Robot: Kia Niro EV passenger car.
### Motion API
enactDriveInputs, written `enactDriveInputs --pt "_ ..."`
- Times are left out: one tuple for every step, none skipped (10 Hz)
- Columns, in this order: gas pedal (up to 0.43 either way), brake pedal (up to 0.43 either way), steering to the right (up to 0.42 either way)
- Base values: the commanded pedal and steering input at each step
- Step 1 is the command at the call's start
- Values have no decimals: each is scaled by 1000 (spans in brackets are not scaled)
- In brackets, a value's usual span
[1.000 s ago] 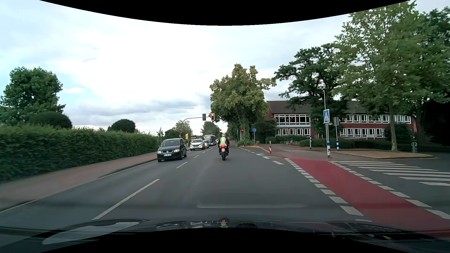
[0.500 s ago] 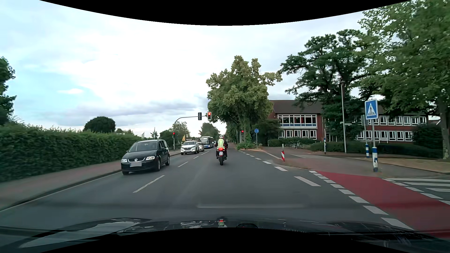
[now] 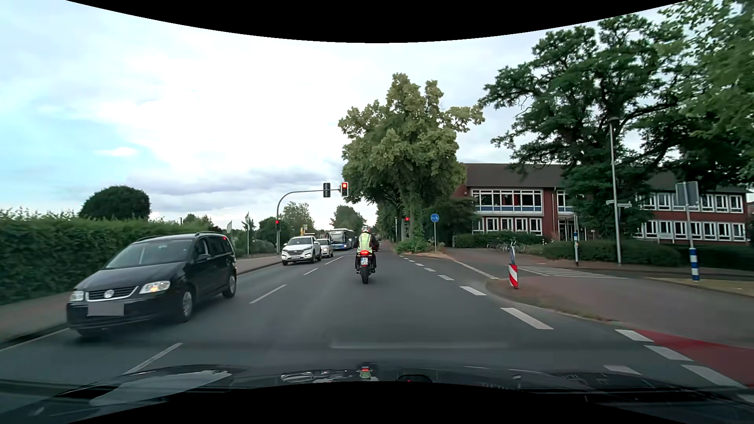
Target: Follow the waypoints while adhering to traffic rules and regulations
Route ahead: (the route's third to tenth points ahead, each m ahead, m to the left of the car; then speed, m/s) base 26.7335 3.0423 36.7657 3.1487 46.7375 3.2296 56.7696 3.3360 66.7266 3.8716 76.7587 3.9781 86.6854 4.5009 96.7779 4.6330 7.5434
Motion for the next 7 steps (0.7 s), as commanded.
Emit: enactDriveInputs --pt "0 220 5" --pt "0 226 5" --pt "0 232 4" --pt "0 244 4" --pt "0 250 4" --pt "0 256 4" --pt "0 262 3"
